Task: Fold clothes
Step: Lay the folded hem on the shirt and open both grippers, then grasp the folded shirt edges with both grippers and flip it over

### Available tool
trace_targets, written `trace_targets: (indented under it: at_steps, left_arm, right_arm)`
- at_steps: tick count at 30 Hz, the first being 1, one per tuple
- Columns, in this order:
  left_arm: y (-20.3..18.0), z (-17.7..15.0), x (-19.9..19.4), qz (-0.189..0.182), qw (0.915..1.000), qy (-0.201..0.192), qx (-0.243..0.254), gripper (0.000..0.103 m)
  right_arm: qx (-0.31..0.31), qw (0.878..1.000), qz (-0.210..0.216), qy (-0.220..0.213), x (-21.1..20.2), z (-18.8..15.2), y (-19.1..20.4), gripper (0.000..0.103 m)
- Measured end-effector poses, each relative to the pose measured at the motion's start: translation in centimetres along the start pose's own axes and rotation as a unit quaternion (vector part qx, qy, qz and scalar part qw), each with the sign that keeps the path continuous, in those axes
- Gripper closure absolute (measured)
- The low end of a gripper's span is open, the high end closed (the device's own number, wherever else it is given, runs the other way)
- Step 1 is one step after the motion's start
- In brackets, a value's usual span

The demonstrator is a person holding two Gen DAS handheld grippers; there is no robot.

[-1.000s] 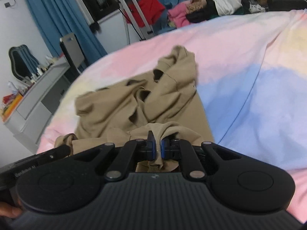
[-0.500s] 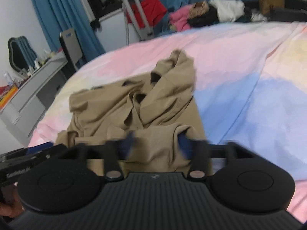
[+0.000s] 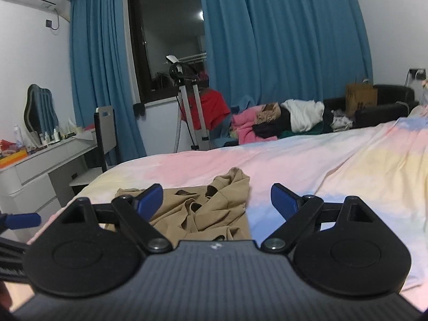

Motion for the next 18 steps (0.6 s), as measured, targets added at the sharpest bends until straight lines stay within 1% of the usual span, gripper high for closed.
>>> trace_targets:
  at_steps: [4,7,9,11,13,14,16,18]
  left_arm:
    - [0.6,-0.3,-1.4,0.012,0.9997,-0.002,-0.021,0.000]
    - [1.2,-0.6,-2.1,0.025,0.9987,-0.010,-0.044,0.000]
    - [1.2,-0.7,-2.4,0.037,0.9981,-0.022,-0.044,0.000]
    - [0.9,-0.7,-2.6,0.051,0.9975,-0.036,-0.034,0.000]
    - [0.8,-0.8,-2.4,0.055,0.9974,-0.035,-0.031,0.000]
    - [0.7,-0.9,-2.1,0.054,0.9977,-0.026,-0.032,0.000]
    - [0.6,-1.2,-1.3,0.046,0.9983,0.005,-0.036,0.000]
    - [0.7,-1.6,-0.3,0.032,0.9964,0.064,-0.046,0.000]
  right_arm:
    - [-0.005,1.000,0.004,0.009,-0.7,-0.4,0.6,0.014]
    - [-0.026,1.000,0.002,0.016,-0.7,-0.9,1.2,0.014]
    - [-0.042,0.999,-0.001,0.021,-0.8,-1.1,1.6,0.014]
    - [-0.045,0.999,0.002,0.020,-0.7,-1.2,1.8,0.014]
    - [-0.042,0.999,0.005,0.019,-0.6,-1.2,1.9,0.014]
    - [-0.039,0.999,0.005,0.021,-0.5,-1.3,1.8,0.014]
    - [-0.031,0.999,0.002,0.037,-0.3,-1.6,1.7,0.014]
    - [-0.011,0.998,0.003,0.058,0.0,-1.9,1.3,0.014]
Point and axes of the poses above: each gripper's, at about its wrist camera, not at the fingertips, and x roughly the way its jaws point, y to its left, z to its top, the point moved 2 cm from there along x, roughly the way its jaws point, and after that the axes turned 15 degrees about z, right-handed, at the moved point
